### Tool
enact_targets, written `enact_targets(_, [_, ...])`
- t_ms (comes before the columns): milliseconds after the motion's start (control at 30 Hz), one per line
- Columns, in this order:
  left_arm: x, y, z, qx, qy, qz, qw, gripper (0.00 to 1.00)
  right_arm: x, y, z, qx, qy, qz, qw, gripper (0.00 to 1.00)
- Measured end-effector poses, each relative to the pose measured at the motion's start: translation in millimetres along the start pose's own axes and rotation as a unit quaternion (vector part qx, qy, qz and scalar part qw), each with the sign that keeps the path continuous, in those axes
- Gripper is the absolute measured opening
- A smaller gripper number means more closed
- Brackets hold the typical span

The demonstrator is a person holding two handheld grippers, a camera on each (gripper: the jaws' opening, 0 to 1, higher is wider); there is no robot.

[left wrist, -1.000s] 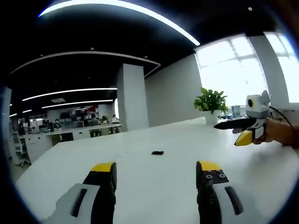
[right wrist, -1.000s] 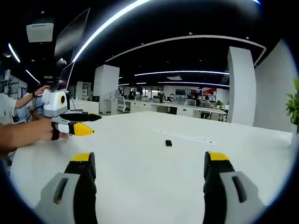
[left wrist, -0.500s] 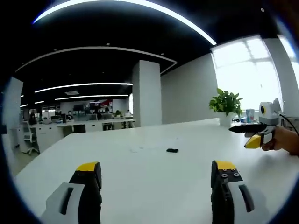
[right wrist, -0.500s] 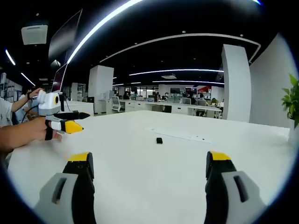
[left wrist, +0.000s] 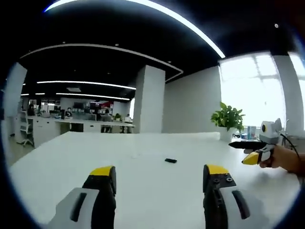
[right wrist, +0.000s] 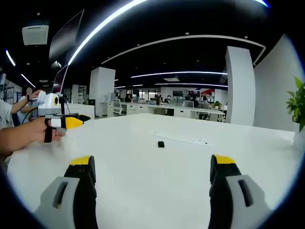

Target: Snap the two parts of the plastic buckle together until the buckle closes and remains connected.

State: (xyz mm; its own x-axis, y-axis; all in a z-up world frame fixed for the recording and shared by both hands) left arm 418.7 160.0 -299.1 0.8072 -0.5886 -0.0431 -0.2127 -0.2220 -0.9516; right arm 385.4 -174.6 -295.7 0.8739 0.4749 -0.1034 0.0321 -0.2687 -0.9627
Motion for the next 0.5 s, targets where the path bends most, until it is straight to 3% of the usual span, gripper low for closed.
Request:
enact_targets(100, [-3,-1.7,3.5,-0.005,0.004,-0.013,0.9999,0.46,0,0.1,0,0.000,0.000,0.000,1.0000,1.00])
enact_targets(233, [-7,-6.8,3.8,-0.015,0.008,-0.033,0.9993,0.44,0,-0.1,1,0.000,-0.002,0.000,1.0000,1.00])
enact_targets(333, [-7,-11.1,1.5,-0.001,0.006,-0.048,0.9988,0.53,1,0.5,1,0.000,-0.002,0.001,1.0000,1.00])
enact_targets(400, [-5,-12.2,-3.9,0.000,0.031,-0.055,0.9980,0.63,1,0.8,1,0.000,-0.002,0.002,1.0000,1.00])
enact_targets(500, [-4,-12.9,-8.0,0.004,0.031,-0.056,0.9980,0.87,-1,-0.1,-3,0.007,0.007,-0.003,0.9999,1.00])
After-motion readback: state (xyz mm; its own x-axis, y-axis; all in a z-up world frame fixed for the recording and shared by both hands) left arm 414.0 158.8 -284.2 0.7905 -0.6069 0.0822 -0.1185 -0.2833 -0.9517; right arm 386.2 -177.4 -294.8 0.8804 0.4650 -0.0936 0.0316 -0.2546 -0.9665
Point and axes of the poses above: the point that each gripper's makers call its tool centre point, and the gripper's own axes: x roughly forward along the fingers, z roughly to its left, y roughly out of its underside, the point moved 9 cm from there along -x, roughly backward along the fingers, and after that the axes turned 9 degrees about -x, right-handed, at the moved point
